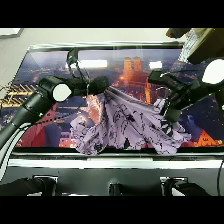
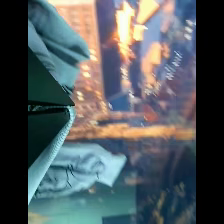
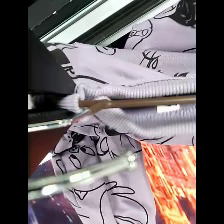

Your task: Fold the clothes and pants, and hang the long-sleeved shirts on hangers.

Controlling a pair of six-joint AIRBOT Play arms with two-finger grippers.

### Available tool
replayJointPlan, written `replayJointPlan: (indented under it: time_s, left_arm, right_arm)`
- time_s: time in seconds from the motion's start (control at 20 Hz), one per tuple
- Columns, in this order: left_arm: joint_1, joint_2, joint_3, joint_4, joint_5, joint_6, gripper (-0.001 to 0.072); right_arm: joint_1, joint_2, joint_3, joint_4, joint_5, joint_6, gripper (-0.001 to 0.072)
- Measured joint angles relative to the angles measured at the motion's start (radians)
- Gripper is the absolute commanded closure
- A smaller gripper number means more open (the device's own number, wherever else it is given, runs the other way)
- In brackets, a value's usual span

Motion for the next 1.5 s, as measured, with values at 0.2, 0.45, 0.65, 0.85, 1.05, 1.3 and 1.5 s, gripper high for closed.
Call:
replayJointPlan:
  time_s: [0.2,0.45,0.65,0.85,1.05,1.3,1.5]
  left_arm:
    - [-0.028,0.000,0.045,0.000,0.028,0.002,0.0686]
    - [-0.097,-0.008,0.064,0.000,0.034,0.003,0.0686]
    - [-0.170,-0.020,0.068,-0.054,0.034,0.001,0.0686]
    - [-0.230,-0.031,0.067,-0.084,0.023,0.001,0.0681]
    - [-0.224,-0.046,0.066,-0.097,-0.046,0.066,0.0068]
    - [-0.101,-0.005,0.112,-0.147,-0.138,0.307,0.0027]
    - [0.046,0.044,0.158,-0.197,-0.328,0.589,0.0032]
  right_arm:
    - [0.000,-0.024,0.000,0.008,-0.022,0.011,0.0683]
    - [0.000,-0.056,0.000,0.051,-0.095,0.019,0.0683]
    - [0.000,-0.072,-0.001,0.083,-0.156,0.019,0.0682]
    - [0.000,-0.074,-0.001,0.093,-0.175,0.019,0.0682]
    - [0.000,-0.053,0.000,0.101,-0.166,0.022,0.0682]
    - [0.000,-0.036,0.000,0.102,-0.156,0.009,0.0682]
    - [0.000,-0.034,0.000,0.113,-0.173,-0.076,0.0681]
